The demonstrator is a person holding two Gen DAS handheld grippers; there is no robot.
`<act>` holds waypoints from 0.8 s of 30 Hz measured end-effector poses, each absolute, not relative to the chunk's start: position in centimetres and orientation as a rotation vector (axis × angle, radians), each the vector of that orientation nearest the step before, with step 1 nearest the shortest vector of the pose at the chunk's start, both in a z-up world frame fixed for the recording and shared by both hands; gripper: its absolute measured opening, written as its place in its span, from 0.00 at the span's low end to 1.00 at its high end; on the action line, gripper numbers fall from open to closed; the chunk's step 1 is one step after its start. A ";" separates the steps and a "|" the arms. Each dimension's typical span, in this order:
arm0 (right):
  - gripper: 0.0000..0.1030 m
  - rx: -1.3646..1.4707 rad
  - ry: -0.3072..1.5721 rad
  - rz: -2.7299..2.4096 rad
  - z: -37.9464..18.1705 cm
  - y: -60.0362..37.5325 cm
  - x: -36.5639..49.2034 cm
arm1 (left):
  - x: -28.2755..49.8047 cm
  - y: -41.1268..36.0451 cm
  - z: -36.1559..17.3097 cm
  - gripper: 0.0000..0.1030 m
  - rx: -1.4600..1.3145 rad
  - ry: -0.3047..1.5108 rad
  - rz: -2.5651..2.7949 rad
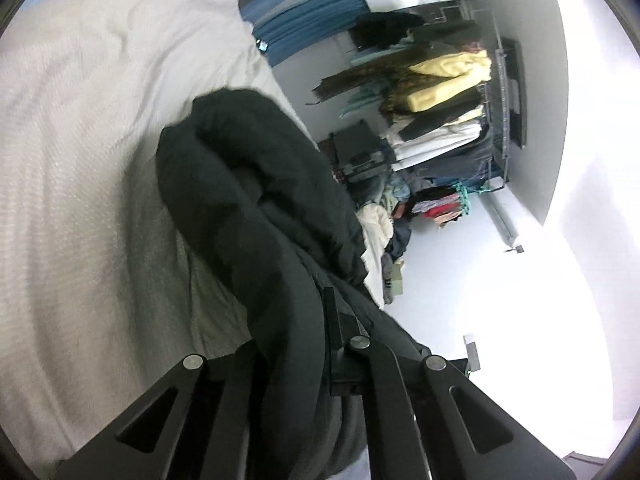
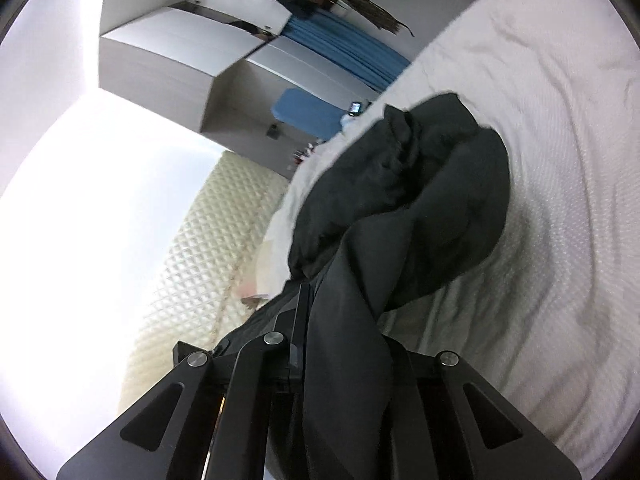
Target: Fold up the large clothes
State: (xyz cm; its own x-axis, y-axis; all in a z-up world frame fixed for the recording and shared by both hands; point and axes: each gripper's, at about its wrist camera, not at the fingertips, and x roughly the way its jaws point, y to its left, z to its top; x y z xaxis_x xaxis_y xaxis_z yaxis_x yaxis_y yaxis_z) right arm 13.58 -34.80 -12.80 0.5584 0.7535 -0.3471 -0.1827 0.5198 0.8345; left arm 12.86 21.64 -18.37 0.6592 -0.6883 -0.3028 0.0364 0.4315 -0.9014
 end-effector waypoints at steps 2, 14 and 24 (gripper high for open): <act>0.08 0.841 0.772 0.643 -11.7 -35.4 12.3 | 11.5 22.2 -16.4 0.03 -1.015 0.723 -0.514; 0.07 0.782 0.664 0.701 -6.3 -36.9 2.3 | 0.9 22.6 -8.4 0.03 -0.854 0.743 -0.533; 0.07 0.785 0.650 0.693 -4.6 -37.4 -3.4 | -5.7 22.2 -6.0 0.03 -0.843 0.778 -0.516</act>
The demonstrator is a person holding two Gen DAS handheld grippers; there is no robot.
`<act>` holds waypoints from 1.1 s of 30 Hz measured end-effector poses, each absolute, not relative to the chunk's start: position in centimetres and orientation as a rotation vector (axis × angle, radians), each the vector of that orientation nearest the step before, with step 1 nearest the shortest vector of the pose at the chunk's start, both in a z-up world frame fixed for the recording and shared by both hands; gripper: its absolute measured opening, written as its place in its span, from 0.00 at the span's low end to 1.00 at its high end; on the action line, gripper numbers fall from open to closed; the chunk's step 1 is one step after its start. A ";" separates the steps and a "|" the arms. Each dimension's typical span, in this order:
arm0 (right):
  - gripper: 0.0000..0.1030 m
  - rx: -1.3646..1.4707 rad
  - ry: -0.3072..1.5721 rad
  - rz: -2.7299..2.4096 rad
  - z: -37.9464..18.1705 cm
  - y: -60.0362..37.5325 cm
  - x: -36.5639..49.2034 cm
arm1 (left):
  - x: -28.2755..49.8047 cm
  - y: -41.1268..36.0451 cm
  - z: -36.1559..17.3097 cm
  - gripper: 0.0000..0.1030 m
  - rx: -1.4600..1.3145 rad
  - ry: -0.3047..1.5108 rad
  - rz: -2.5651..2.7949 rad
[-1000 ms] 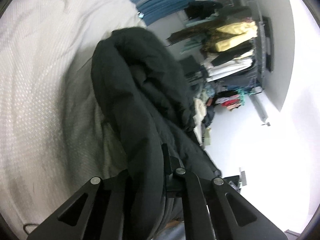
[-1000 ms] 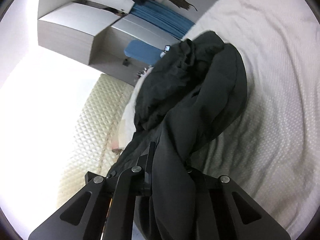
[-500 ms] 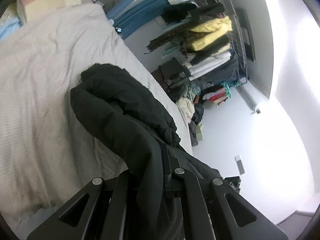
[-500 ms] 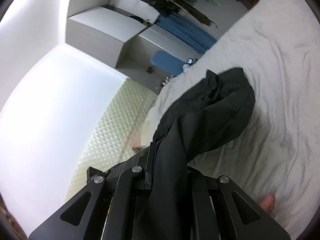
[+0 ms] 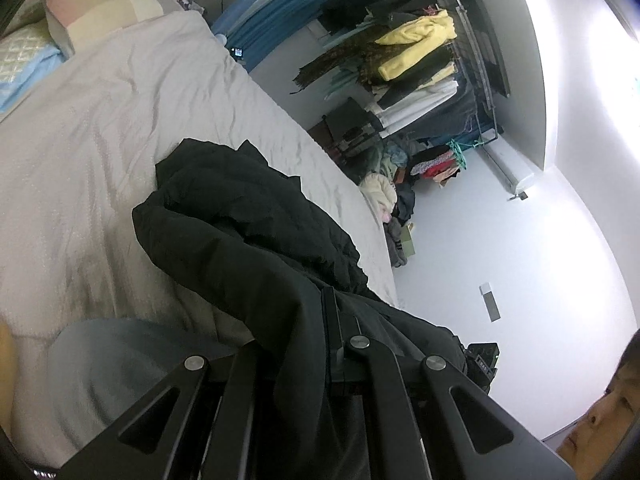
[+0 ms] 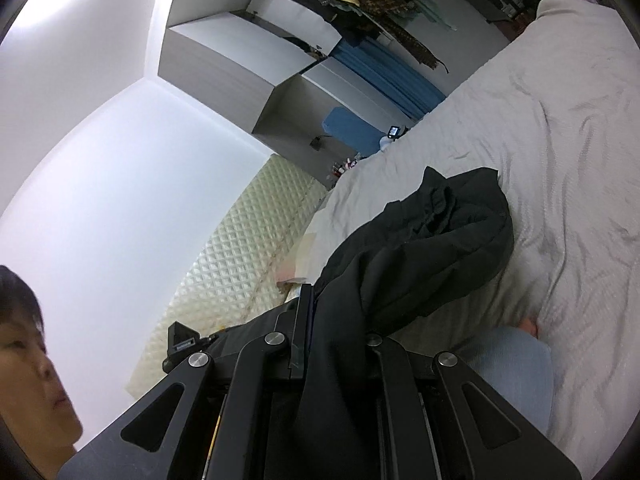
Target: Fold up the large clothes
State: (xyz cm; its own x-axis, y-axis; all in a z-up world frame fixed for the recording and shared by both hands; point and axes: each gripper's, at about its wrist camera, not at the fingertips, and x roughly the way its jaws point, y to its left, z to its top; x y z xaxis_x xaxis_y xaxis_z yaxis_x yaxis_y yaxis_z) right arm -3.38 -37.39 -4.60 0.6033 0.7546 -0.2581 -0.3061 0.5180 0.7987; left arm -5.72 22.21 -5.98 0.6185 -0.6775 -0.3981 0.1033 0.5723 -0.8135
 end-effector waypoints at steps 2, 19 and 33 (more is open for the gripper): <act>0.07 0.790 0.652 0.690 -4.4 -37.6 -3.3 | -5.5 22.1 -5.7 0.03 -0.841 0.784 -0.507; 0.09 0.878 0.716 0.616 -1.9 -37.4 9.3 | 6.9 23.3 -3.2 0.07 -0.897 0.884 -0.394; 0.09 0.970 0.891 0.389 -5.7 -37.1 24.9 | 21.1 23.4 -6.3 0.10 -0.964 1.016 -0.172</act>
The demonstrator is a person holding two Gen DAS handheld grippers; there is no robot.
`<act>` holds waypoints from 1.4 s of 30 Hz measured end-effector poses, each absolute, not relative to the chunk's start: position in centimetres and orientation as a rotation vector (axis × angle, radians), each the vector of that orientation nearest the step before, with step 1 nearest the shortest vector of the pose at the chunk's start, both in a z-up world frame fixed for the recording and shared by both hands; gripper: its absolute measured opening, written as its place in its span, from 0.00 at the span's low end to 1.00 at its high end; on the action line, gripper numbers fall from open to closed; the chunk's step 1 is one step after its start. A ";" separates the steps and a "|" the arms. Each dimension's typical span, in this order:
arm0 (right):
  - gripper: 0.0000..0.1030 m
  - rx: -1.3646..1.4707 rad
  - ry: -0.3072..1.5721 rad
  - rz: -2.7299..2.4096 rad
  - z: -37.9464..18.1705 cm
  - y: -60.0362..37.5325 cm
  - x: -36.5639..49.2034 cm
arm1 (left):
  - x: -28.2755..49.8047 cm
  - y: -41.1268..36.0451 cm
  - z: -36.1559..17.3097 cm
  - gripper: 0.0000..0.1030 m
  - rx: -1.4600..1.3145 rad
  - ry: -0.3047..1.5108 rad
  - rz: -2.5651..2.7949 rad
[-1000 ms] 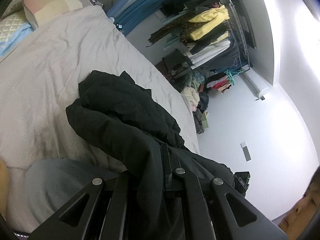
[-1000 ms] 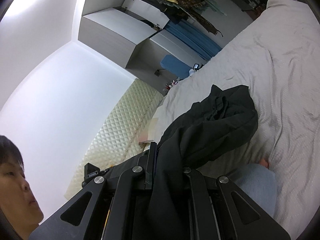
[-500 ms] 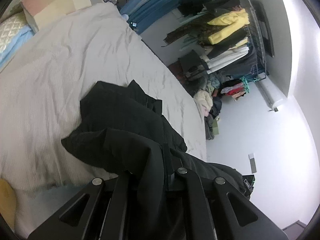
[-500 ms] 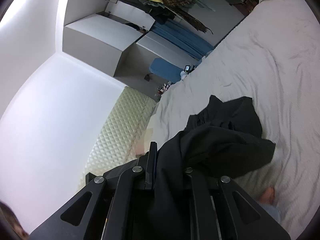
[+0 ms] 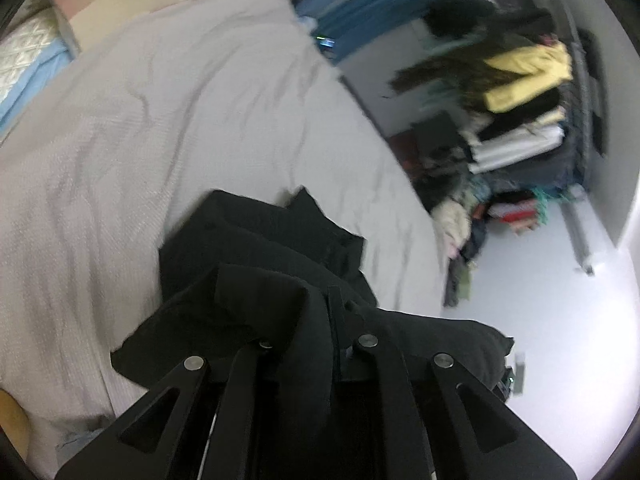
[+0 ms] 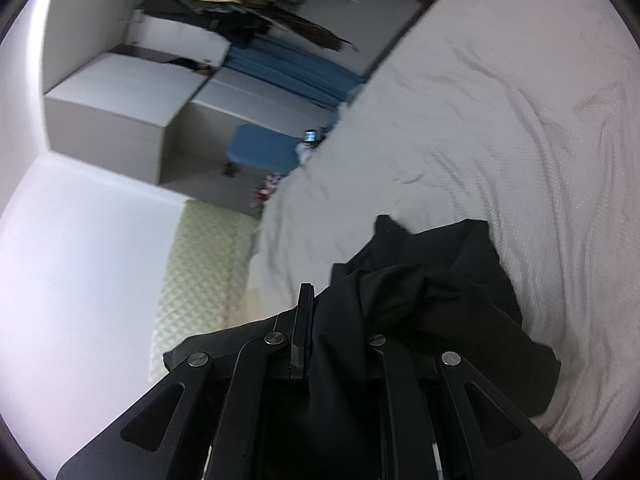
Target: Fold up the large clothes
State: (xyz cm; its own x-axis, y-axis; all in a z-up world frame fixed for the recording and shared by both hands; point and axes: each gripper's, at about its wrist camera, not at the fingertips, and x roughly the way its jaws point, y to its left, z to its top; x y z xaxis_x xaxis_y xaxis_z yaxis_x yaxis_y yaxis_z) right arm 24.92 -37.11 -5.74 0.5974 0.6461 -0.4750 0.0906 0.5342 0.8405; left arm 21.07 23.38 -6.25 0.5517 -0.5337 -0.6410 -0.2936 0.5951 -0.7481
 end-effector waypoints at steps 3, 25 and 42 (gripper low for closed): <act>0.09 0.980 0.922 0.327 -7.3 -36.7 27.7 | 23.3 23.2 -7.2 0.10 -0.968 1.033 -0.104; 0.06 0.955 1.087 0.122 -19.9 -35.8 39.3 | 37.6 19.2 -19.9 0.11 -0.901 1.177 0.110; 0.45 0.922 1.085 0.259 -17.2 -37.9 36.3 | 36.2 21.1 -14.7 0.88 -0.875 1.123 0.042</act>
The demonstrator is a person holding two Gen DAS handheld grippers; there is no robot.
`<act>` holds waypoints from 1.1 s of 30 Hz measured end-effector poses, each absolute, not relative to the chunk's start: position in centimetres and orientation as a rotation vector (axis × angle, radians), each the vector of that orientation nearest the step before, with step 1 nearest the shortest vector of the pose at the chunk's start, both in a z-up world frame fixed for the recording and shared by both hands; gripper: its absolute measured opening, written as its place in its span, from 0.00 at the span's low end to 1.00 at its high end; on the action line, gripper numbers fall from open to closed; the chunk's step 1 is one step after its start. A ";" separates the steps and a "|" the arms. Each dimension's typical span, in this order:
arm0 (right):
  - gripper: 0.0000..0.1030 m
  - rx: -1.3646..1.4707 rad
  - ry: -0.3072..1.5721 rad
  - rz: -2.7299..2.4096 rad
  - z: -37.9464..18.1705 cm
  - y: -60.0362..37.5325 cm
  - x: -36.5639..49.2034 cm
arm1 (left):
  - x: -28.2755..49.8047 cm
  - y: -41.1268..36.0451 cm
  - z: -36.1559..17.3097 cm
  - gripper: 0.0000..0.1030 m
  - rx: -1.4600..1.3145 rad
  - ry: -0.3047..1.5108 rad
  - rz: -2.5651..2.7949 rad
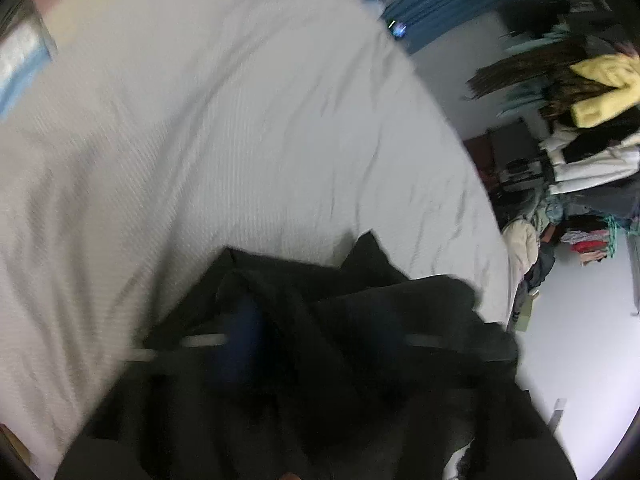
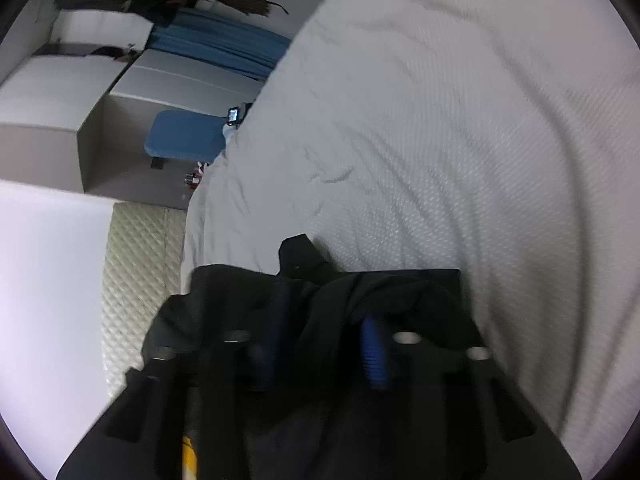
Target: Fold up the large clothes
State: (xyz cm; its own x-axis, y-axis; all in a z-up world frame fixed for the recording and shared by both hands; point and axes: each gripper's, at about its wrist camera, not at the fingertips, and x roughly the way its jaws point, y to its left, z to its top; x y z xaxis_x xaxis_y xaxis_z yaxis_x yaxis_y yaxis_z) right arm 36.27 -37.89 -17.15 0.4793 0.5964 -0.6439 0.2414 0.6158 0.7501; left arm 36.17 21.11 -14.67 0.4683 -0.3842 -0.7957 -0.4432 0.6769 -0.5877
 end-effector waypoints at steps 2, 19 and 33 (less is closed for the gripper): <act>0.52 0.844 1.068 0.212 -14.9 -37.7 35.2 | 34.7 21.2 -11.3 0.91 -0.810 1.038 0.043; 0.97 0.137 0.708 0.224 -6.2 -19.7 26.9 | 27.2 4.8 -6.8 0.92 -0.195 0.762 -0.105; 1.00 0.035 0.723 0.225 -15.1 -15.4 27.0 | 28.1 2.4 -15.1 0.92 -0.046 0.741 -0.023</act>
State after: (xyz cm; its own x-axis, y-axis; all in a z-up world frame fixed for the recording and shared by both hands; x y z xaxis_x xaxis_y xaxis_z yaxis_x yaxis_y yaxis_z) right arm 27.00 -15.37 -15.15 0.7270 0.2156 -0.6519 -0.1917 0.9754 0.1088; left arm 28.07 2.42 -15.13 0.7378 -0.0376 -0.6739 0.0050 0.9987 -0.0502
